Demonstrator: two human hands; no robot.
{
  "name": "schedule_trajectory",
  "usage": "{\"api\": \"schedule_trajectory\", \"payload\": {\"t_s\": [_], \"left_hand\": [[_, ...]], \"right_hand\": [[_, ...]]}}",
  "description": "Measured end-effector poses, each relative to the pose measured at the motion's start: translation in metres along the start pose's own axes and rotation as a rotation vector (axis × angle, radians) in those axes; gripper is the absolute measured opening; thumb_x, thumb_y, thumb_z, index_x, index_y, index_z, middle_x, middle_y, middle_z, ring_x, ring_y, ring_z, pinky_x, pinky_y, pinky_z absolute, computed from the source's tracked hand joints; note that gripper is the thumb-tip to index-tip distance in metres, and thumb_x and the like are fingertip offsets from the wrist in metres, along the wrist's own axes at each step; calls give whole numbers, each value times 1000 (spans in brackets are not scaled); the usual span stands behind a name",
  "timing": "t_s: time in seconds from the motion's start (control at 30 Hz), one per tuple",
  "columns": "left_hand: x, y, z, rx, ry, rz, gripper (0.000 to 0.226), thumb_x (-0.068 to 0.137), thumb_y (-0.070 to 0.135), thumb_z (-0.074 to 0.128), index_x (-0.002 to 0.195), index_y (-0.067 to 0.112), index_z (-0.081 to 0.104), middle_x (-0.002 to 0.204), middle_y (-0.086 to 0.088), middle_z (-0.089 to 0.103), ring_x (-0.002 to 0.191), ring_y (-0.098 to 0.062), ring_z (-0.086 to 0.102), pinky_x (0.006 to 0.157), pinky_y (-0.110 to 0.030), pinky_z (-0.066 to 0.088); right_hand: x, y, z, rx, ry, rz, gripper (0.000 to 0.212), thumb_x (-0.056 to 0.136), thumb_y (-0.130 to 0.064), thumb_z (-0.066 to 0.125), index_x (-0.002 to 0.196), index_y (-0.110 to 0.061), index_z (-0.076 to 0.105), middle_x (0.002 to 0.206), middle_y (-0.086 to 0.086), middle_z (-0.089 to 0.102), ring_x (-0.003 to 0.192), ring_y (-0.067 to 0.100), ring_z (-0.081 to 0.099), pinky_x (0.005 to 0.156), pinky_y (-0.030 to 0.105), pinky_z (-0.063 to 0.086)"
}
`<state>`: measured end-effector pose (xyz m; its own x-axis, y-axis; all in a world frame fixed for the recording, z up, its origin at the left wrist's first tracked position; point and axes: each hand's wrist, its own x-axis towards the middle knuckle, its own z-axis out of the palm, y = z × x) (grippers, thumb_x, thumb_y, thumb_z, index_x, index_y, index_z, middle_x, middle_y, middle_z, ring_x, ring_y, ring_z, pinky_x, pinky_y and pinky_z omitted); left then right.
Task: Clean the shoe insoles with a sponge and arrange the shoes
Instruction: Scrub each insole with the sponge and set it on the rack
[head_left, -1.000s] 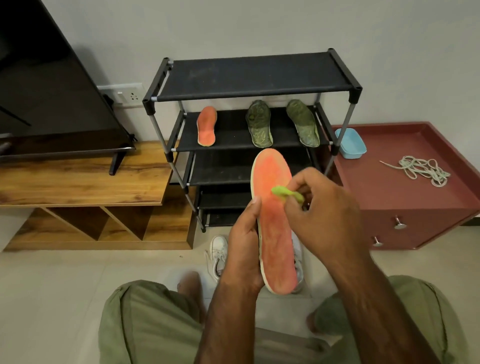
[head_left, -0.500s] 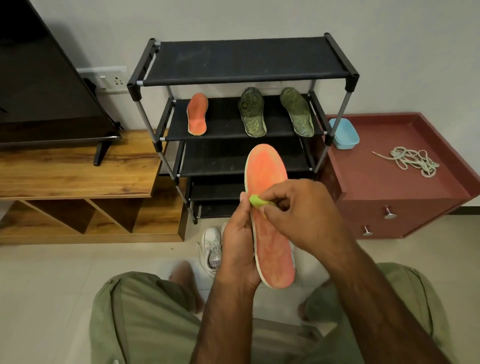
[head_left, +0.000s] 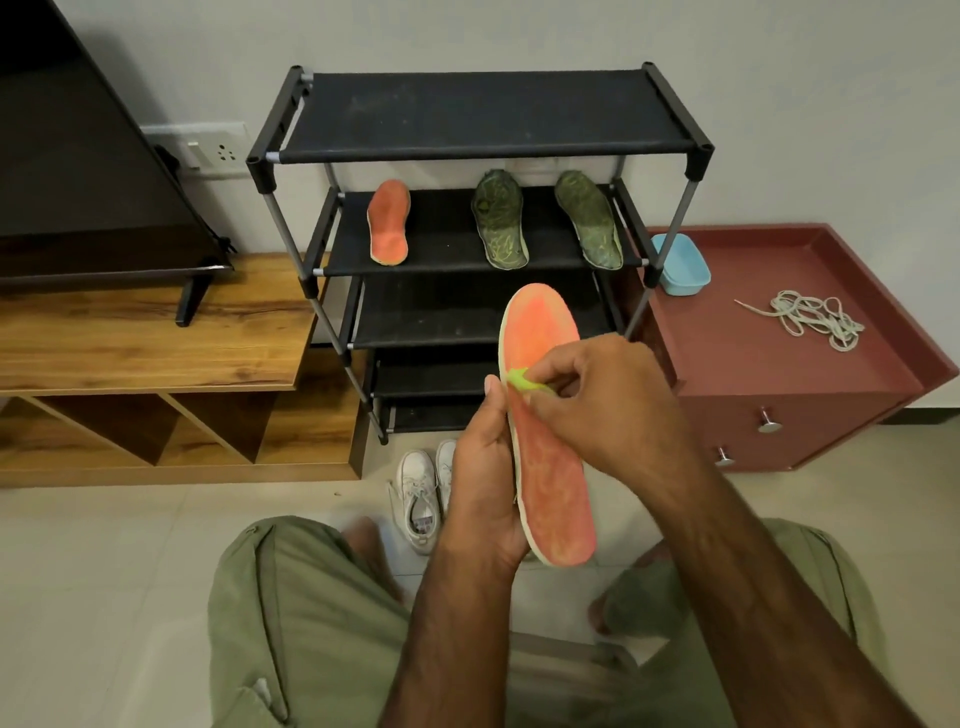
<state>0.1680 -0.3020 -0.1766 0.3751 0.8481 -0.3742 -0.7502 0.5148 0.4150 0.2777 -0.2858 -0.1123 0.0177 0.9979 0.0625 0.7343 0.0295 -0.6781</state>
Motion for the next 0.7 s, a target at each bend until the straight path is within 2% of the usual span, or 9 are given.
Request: {"api": "schedule_trajectory", "payload": {"t_s": [0.07,0.1,0.23,0.27,0.33,0.4,0.5,0.57,0.7], "left_hand": [[-1,2,-2,-17,2,-11,69,102,57,41,130,0,67,127,-21,68,119,-34,66,105,-45,50],[-1,2,-3,-19,3,-14,71,102,58,39,127,-1,69,125,-22,69,116,-33,68,102,-44,52],[2,2,0,8,5,1,66,103,55,37,126,3,70,119,-19,73,108,-29,72,95,-40,56],[2,2,1,3,8,-4,66,103,56,37,126,3,70,121,-19,72,109,-30,71,96,-41,56],[1,3,1,-16,20,-16,70,102,58,39,127,1,69,123,-21,70,113,-32,70,99,-44,54],[0,4,-1,-7,22,-25,71,102,59,40,132,0,66,126,-21,69,114,-33,69,100,-44,54],[0,4,1,52,41,-13,59,104,51,41,130,4,65,115,-18,73,100,-29,73,85,-39,62],[-1,4,5,75,55,-4,55,104,48,42,129,5,65,111,-17,74,97,-28,74,83,-39,61],[-3,4,8,45,55,-4,57,106,47,41,120,-1,68,109,-21,74,96,-31,75,86,-41,61]], "right_hand": [[-2,-2,-3,52,-231,34,9,87,-27,81,94,-32,84,81,-15,77,76,0,72,78,28,63],[-1,-2,-5,65,-274,45,9,86,-26,82,92,-31,84,80,-15,77,75,0,72,77,28,63],[5,2,-3,8,39,30,7,87,-32,81,94,-30,82,85,-14,76,75,3,70,74,28,62],[4,2,-2,4,31,10,8,88,-31,80,96,-30,82,86,-14,76,76,3,69,74,26,62],[1,2,-2,19,-144,-22,10,88,-28,81,96,-32,83,84,-16,76,76,1,70,74,22,61],[2,4,-4,30,-245,-11,9,87,-26,82,94,-32,83,80,-16,76,74,-1,71,75,25,62],[13,11,-6,-58,18,15,8,88,-30,80,96,-29,83,85,-12,77,75,7,71,78,37,63],[13,9,-4,-99,82,-5,9,89,-31,78,97,-28,83,89,-11,77,79,9,70,80,39,62],[3,1,-11,-25,-263,9,6,87,-27,81,89,-32,83,76,-15,75,70,-1,70,65,22,61]]}}
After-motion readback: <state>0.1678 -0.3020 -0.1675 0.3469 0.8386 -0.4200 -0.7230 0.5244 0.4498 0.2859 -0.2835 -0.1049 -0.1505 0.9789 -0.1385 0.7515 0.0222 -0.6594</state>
